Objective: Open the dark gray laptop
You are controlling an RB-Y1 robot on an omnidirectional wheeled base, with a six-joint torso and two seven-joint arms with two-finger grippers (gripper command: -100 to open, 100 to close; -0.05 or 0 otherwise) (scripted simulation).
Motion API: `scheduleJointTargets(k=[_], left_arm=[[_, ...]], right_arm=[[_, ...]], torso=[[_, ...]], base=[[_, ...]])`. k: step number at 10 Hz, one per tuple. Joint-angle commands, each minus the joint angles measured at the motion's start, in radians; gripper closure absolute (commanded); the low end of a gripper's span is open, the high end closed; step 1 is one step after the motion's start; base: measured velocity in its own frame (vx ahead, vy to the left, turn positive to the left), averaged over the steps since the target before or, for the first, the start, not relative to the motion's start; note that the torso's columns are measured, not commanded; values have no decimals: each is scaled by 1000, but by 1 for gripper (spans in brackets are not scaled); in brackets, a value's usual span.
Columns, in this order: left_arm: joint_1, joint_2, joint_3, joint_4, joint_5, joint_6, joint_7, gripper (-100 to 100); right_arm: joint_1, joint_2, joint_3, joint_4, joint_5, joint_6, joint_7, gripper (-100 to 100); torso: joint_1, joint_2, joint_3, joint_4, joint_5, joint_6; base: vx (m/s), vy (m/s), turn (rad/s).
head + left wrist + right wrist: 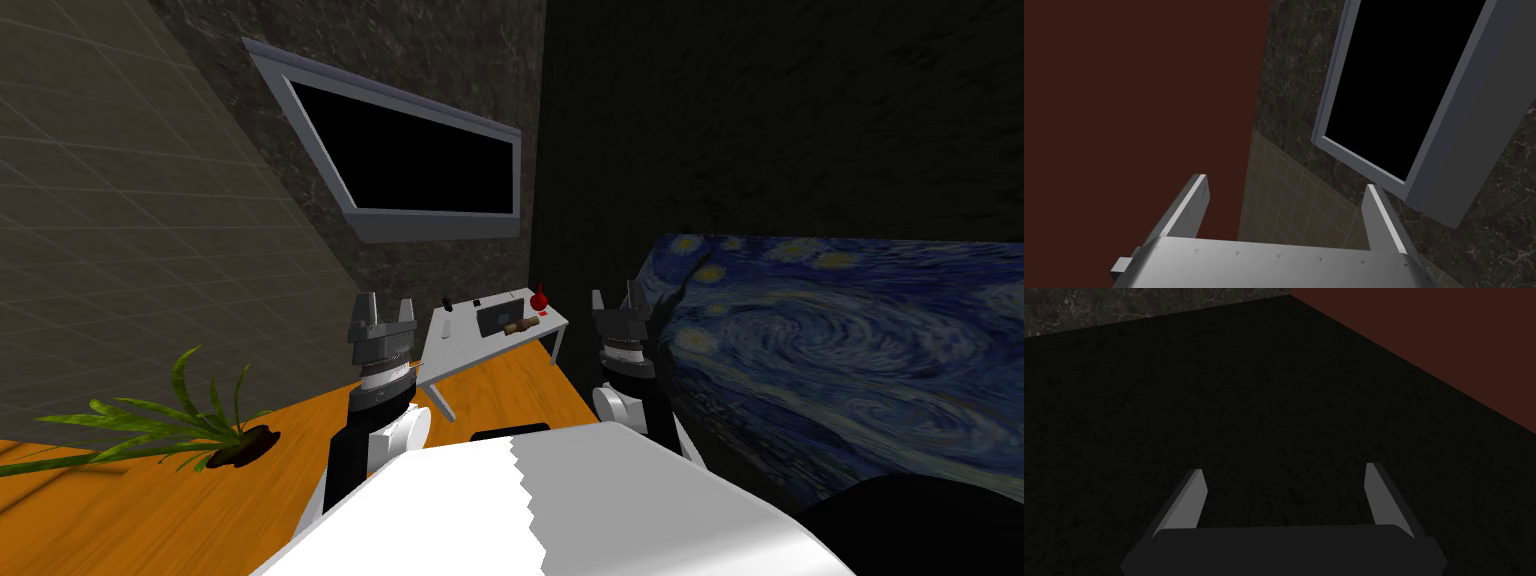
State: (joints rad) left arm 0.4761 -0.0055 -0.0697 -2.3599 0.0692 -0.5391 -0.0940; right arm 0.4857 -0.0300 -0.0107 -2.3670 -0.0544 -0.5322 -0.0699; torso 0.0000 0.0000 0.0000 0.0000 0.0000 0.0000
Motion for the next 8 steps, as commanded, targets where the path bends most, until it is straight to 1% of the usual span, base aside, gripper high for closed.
scheduleJointTargets(k=[1, 3, 8], left_arm=[[0, 0, 0, 0, 0, 0, 0, 0], [0, 0, 0, 0, 0, 0, 0, 0], [0, 0, 0, 0, 0, 0, 0, 0]], right_arm=[[0, 0, 0, 0, 0, 0, 0, 0], [0, 0, 0, 0, 0, 0, 0, 0], [0, 0, 0, 0, 0, 0, 0, 0]], torso=[[0, 41, -82, 41, 0, 0], [0, 175, -351, 176, 0, 0], [0, 544, -1087, 544, 0, 0]], base=[[0, 0, 0], [0, 0, 0], [0, 0, 0]])
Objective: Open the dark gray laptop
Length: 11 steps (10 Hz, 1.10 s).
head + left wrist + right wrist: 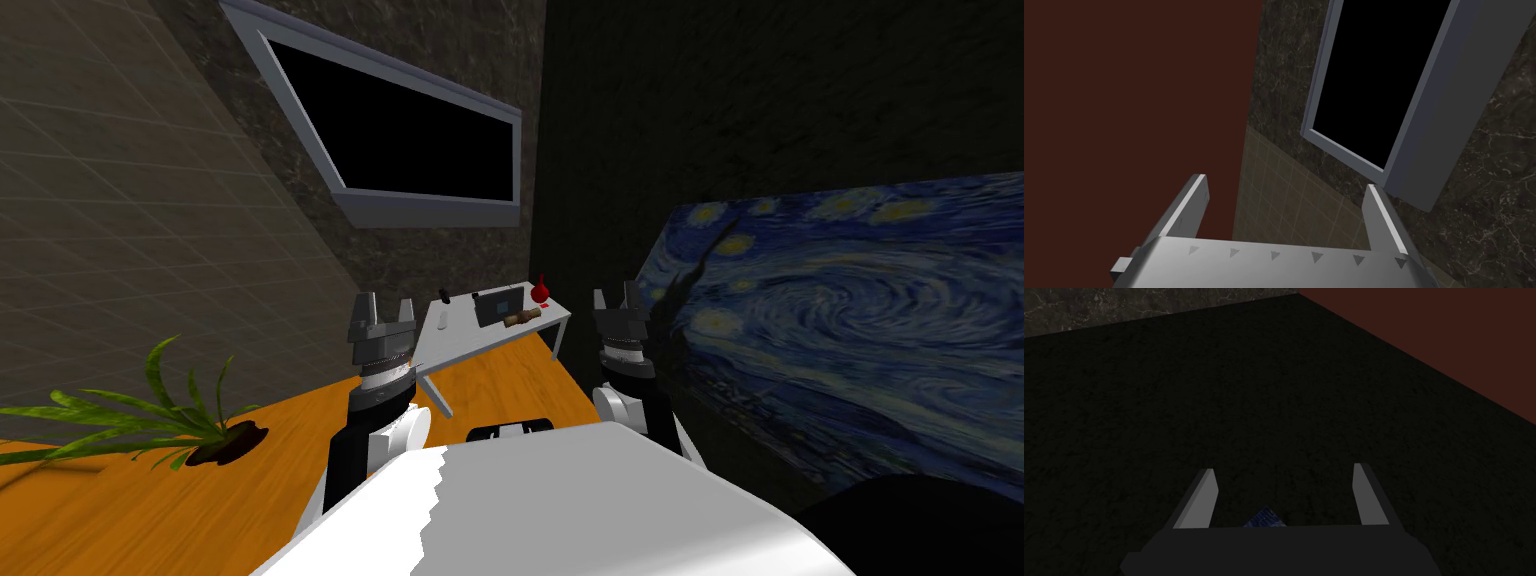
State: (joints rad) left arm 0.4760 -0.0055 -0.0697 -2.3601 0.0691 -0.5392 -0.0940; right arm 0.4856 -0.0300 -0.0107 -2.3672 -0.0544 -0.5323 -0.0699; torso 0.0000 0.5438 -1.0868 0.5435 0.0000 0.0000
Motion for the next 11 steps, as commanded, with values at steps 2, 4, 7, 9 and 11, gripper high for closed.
scheduleJointTargets(k=[2, 4, 7, 9, 11], left_arm=[[-3, 32, 1, 3, -1, 11, 0, -100], [-10, 74, 4, 10, -4, 37, 1, -100], [-33, 130, 12, 34, -13, 116, 2, -100], [-46, 146, 17, 47, -19, 162, 3, -100], [-59, 158, 22, 62, -24, 210, 4, -100]], right_arm=[[0, 0, 0, 0, 0, 0, 0, 0], [0, 0, 0, 0, 0, 0, 0, 0], [0, 0, 0, 0, 0, 0, 0, 0], [0, 0, 0, 0, 0, 0, 0, 0], [0, 0, 0, 0, 0, 0, 0, 0]], torso=[[0, 148, -295, 148, 0, 0], [0, 190, -384, 190, 0, 0], [0, 193, -390, 194, 0, 0], [0, 194, -389, 194, 0, 0], [0, 195, -389, 195, 0, 0]], base=[[6, 0, -11], [21, 0, -39], [50, -1, -80], [47, 2, -67], [46, 10, -65]])
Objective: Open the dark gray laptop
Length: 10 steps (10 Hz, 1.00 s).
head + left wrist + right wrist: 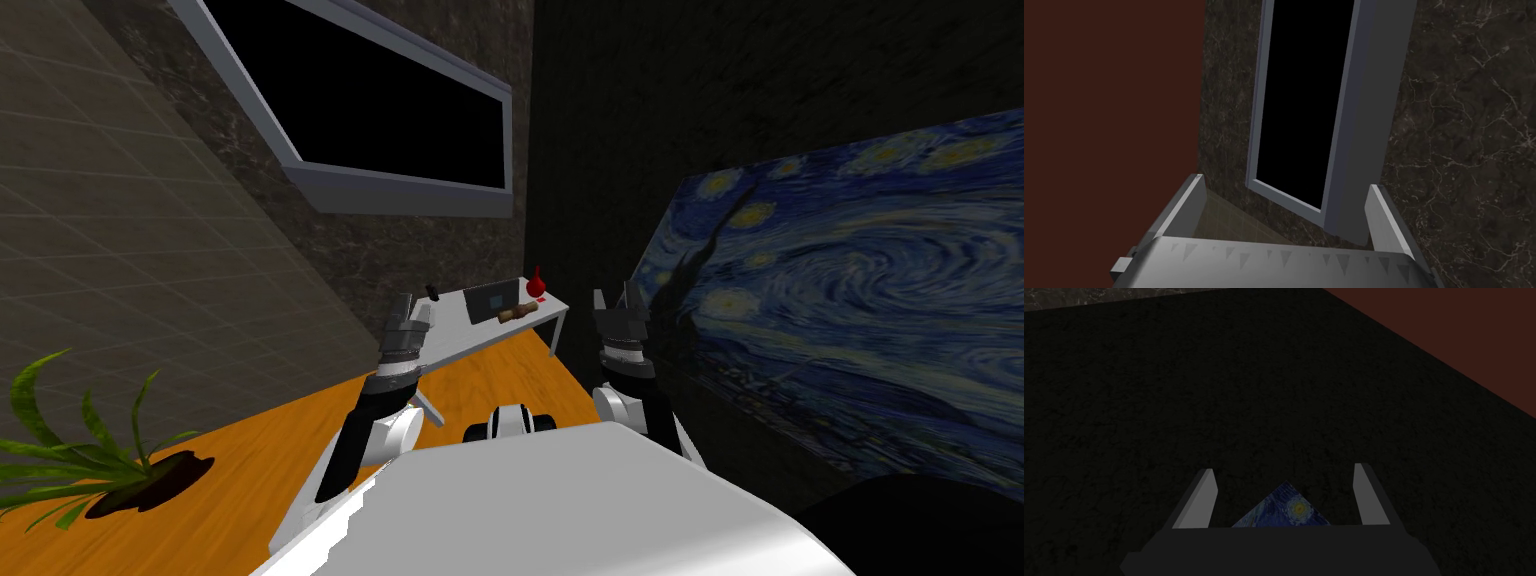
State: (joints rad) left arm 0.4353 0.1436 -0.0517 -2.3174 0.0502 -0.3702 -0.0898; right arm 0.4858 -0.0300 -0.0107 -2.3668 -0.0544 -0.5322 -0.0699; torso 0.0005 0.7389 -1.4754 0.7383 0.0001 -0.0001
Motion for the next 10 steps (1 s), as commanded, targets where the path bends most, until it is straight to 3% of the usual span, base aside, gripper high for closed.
scheduleJointTargets(k=[1, 10], left_arm=[[-25, 14, 7, 26, -8, 65, 0, -100], [-79, 59, 27, 85, -30, 252, 3, -100]], right_arm=[[0, 0, 0, 0, 0, 0, 0, 0], [0, 0, 0, 0, 0, 0, 0, 0]], torso=[[0, -1, 0, 0, 0, 0], [0, 0, 0, 0, 0, 0]], base=[[48, 3, -77], [40, 4, -62]])
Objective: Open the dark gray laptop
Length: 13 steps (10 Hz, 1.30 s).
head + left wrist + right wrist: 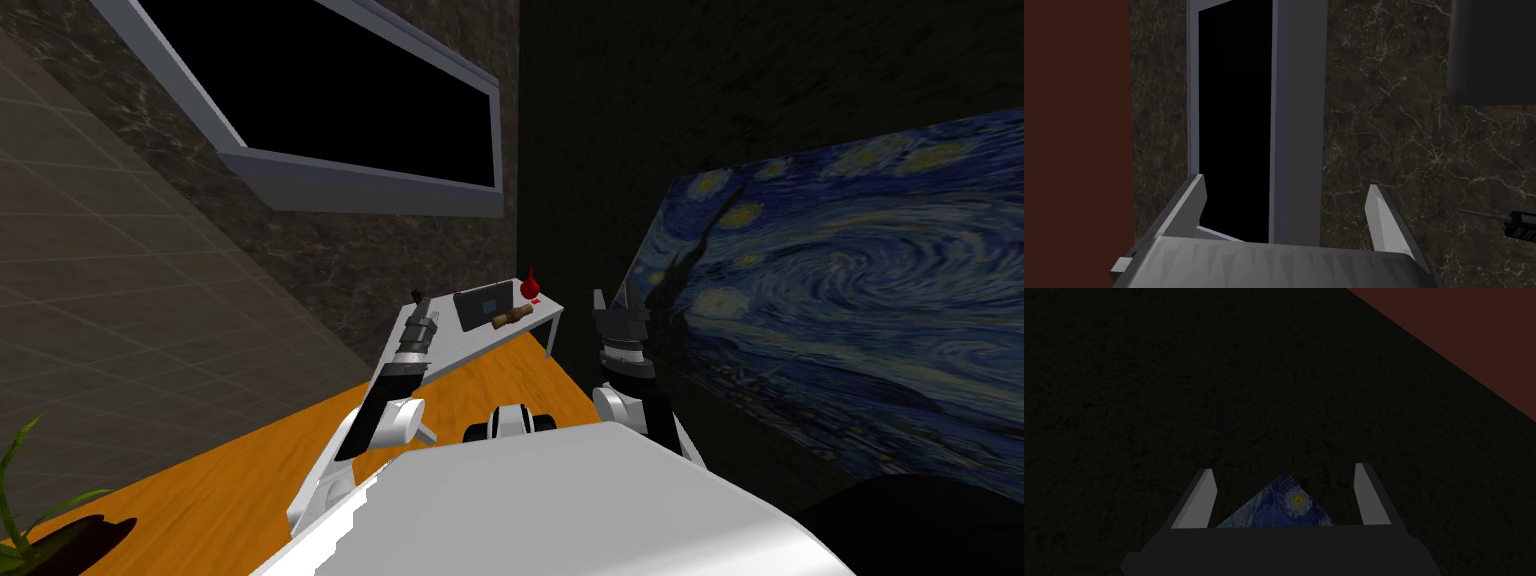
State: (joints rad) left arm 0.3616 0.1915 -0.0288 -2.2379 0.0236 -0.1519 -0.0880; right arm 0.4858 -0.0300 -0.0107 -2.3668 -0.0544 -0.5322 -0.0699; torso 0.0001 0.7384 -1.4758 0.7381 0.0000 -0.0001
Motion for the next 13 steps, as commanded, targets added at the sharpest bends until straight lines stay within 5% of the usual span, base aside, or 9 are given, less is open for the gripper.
scheduleJointTargets(k=[1, 13], left_arm=[[-11, 19, 6, 12, -5, 52, 2, -100], [-88, 169, 35, 98, -36, 323, 6, -100]], right_arm=[[0, 0, 0, 0, 0, 0, 0, 0], [0, 0, 0, 0, 0, 0, 0, 0]], torso=[[0, 0, 0, 0, 0, 0], [0, -1, 0, 0, 0, 0]], base=[[39, 3, -61], [44, 8, -67]])
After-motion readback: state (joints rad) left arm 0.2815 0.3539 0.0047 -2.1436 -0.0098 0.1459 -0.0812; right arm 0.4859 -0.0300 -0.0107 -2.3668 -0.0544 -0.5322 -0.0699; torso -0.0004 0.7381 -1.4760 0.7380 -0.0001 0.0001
